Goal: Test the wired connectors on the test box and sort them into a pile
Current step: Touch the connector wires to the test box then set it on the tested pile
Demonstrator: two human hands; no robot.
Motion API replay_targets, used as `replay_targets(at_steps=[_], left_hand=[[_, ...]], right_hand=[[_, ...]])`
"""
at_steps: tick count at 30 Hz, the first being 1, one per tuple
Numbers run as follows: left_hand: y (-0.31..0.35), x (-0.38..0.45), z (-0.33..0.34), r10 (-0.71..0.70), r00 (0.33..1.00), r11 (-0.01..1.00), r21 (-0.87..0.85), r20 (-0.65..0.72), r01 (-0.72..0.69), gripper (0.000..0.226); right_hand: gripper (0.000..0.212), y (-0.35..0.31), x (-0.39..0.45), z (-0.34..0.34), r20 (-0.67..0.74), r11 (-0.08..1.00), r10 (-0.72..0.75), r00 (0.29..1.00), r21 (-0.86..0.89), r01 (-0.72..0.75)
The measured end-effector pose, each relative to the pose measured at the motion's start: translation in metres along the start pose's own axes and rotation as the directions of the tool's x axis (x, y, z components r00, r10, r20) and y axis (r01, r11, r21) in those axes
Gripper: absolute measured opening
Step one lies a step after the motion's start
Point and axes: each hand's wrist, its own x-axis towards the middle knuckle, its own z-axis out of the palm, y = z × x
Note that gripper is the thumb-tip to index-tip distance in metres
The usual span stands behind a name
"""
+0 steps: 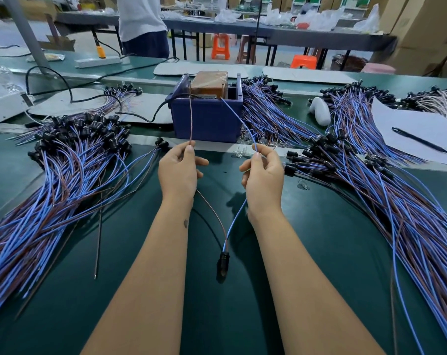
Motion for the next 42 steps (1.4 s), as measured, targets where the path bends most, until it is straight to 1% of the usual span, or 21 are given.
replay_targets(at_steps=[12,24,42], left_hand=[[-0.0005,-0.0013,-0.0001,0.031,0.999,0.998,0.049,0.020,-0.032,0.018],[-0.0024,-0.0005,0.0003,0.029,0.999,0.998,0.050,0.032,-0.031,0.018],[-0.0021,-0.0013,-0.0008,0.042,0.998,0.997,0.062,0.043,-0.045,0.019]], right_hand=[[0.019,0.0003,0.0007,-0.0010,-0.009,0.999,0.034,0.999,0.002,-0.034],[0.016,0.0019,0.0018,-0.0004,-0.035,0.999,0.037,0.999,-0.001,-0.037],[0.017,0.0006,0.0012,-0.0011,-0.033,0.999,0.039,0.999,-0.013,-0.039]])
